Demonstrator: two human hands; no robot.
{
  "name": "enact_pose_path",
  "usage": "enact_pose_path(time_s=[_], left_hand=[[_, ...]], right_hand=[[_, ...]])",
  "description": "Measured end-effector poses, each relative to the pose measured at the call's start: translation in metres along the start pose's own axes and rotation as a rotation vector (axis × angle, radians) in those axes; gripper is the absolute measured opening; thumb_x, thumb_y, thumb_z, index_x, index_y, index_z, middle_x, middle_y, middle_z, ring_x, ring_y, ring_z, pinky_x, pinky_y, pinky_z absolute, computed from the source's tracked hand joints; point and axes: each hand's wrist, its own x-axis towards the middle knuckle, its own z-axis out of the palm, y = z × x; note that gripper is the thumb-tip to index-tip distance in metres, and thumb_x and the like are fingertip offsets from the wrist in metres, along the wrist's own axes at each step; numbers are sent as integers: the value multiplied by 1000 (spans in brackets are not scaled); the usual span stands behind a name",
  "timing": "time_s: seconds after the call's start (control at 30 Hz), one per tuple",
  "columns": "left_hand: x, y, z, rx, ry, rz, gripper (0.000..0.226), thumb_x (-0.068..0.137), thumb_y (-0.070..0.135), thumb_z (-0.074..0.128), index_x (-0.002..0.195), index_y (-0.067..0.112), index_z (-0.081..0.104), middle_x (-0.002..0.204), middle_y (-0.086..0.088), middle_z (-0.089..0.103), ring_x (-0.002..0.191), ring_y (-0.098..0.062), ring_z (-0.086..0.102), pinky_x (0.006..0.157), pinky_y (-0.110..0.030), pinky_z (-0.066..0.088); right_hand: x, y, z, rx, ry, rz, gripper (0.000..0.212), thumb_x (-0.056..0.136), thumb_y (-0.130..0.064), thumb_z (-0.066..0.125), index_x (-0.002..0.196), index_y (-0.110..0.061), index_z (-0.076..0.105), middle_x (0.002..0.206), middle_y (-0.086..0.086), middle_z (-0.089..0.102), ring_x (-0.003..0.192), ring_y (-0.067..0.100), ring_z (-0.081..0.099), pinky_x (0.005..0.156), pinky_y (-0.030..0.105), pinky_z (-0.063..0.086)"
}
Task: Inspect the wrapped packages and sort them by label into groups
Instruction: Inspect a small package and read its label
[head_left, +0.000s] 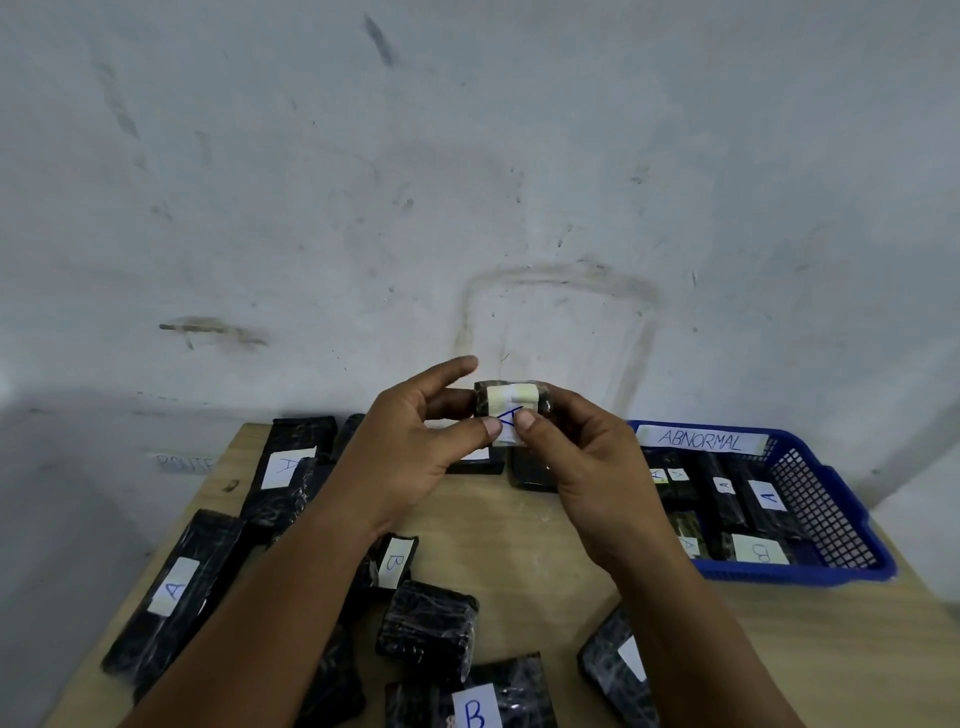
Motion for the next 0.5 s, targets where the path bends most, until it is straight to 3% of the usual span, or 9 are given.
enact_pose_path(time_s=[0.1,0.17,0.23,0.27,0.37,0.43,0.5], left_hand=[[0,0,-1,39,4,48,35,86,18,81,116,34,74,110,11,78,111,-10,71,107,-43,50],[-1,0,-1,105,19,94,37,86,15,80,113,40,74,108,17,76,106,-7,70,96,-33,54],[-2,-1,-2,141,28,106,45,84,13,82,114,44,73,105,20,74,96,-3,68,83,-22,53],[-2,-2,-3,147,14,103,48,83,12,82,116,46,72,108,19,74,98,-3,67,83,-22,53],[-2,-3,-4,118,-88,58,50,83,20,84,123,45,70,117,12,74,115,-9,66,102,-36,52],[-3,-1,-2,61,-90,35,40,82,30,81,121,39,72,113,10,76,112,-9,69,106,-40,51],[-3,-1,-2,42,-35,38,29,86,24,78,114,32,76,107,7,78,107,-9,72,104,-40,53]], right_hand=[[1,-1,-1,1,-18,23,29,94,-20,71,123,-17,73,111,0,80,106,16,75,90,28,59],[2,0,-1,39,-48,112,41,85,-45,71,120,-24,76,109,-3,78,103,15,73,92,35,61],[2,2,0,77,-30,183,44,82,-54,70,114,-25,79,102,4,75,93,18,67,91,39,60],[3,3,0,92,-9,188,38,87,-48,70,113,-22,79,99,7,74,89,20,66,87,37,60],[4,5,1,105,55,175,25,98,-21,68,121,-12,74,100,8,78,84,14,73,83,33,58],[4,8,1,65,67,175,30,97,-20,71,126,-15,70,101,9,79,89,15,75,89,39,58],[2,9,3,8,57,167,37,95,-21,73,132,-20,66,100,9,79,95,16,76,94,40,57]])
